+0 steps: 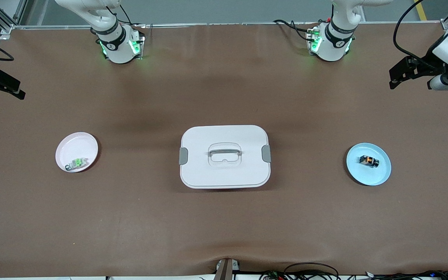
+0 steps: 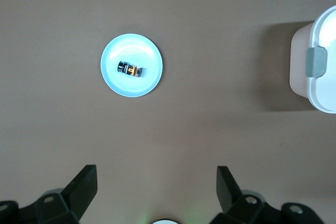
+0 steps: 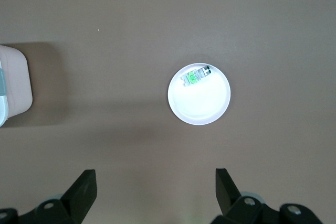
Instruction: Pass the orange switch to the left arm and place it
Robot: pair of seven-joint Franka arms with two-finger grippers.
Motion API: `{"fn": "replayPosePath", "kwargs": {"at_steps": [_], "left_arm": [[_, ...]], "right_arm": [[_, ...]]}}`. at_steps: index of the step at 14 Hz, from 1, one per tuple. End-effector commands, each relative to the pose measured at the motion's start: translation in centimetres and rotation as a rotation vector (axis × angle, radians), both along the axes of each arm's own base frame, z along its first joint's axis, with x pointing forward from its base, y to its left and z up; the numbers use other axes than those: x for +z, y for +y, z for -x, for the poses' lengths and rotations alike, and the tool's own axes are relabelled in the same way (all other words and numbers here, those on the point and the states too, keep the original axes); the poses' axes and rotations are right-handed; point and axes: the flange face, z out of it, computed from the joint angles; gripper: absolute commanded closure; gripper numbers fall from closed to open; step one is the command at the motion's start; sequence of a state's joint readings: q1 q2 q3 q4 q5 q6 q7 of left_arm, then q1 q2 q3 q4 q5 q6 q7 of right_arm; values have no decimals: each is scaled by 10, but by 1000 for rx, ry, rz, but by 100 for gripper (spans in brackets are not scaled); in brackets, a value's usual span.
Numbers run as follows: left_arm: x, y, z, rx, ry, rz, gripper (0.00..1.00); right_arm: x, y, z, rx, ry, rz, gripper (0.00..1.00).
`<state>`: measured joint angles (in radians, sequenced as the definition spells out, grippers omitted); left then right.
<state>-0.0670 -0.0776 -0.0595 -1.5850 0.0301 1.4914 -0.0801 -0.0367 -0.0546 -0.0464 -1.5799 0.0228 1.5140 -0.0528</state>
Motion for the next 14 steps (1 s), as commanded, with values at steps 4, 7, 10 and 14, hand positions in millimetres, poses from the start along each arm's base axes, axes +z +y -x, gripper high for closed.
{"fn": "replayPosePath", "kwargs": {"at_steps": [4,7,10,14], "left_arm": [[3,5,-5,0,10,13,0],[3,9,-5,6,10,13,0],[3,14,-5,15,11,15,0],[2,14,-5,18,12,15,0]], "right_arm": [[2,0,-3,4,8,8,0],[2,0,-3,4,8,8,0],[2,1,-3,6,8,8,0],[2,-1,-3,3,8,8,0]]}}
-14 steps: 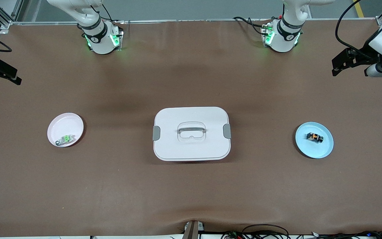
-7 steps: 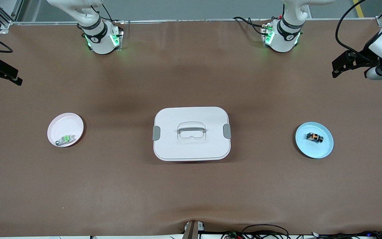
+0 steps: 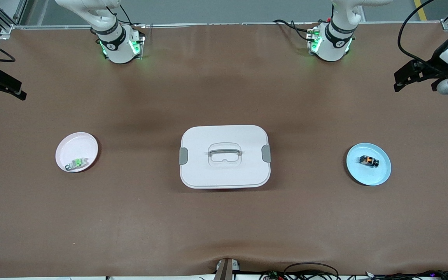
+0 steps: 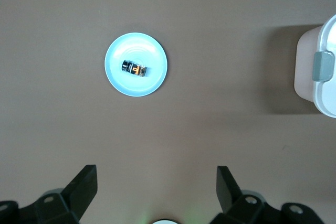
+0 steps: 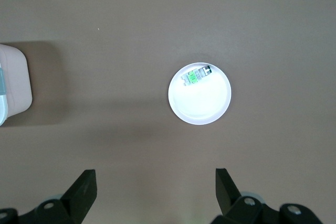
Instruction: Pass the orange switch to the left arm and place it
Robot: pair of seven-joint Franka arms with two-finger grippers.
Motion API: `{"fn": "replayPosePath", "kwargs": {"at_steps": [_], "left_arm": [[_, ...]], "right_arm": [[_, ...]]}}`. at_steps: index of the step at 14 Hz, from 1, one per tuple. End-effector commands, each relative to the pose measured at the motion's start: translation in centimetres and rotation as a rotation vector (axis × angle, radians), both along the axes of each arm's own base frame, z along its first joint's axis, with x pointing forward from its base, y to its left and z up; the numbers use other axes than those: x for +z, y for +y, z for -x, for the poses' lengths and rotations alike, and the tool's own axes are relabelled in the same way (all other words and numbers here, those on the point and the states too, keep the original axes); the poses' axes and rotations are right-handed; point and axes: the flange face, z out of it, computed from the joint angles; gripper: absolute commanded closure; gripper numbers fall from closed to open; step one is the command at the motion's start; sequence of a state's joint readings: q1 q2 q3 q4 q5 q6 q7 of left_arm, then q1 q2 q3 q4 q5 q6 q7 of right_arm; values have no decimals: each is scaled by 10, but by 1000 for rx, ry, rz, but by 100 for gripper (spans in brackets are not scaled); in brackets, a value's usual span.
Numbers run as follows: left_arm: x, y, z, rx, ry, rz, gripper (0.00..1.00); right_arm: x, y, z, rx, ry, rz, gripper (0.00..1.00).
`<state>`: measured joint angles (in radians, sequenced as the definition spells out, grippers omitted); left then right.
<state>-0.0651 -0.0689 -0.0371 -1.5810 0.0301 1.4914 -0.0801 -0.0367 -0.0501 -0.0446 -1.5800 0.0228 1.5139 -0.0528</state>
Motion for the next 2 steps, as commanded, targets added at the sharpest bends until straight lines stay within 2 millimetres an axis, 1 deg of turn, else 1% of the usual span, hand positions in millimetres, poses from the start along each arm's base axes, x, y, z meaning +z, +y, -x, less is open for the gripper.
{"fn": "replayPosePath", "kwargs": {"at_steps": [1,2], "left_arm": [[5,2,-1,0,5,14,0],[4,2,-1,0,7,14,0]], "right_arm": [[4,-1,-1,4,3,8,0],[4,-1,-1,4,3,8,0]]}}
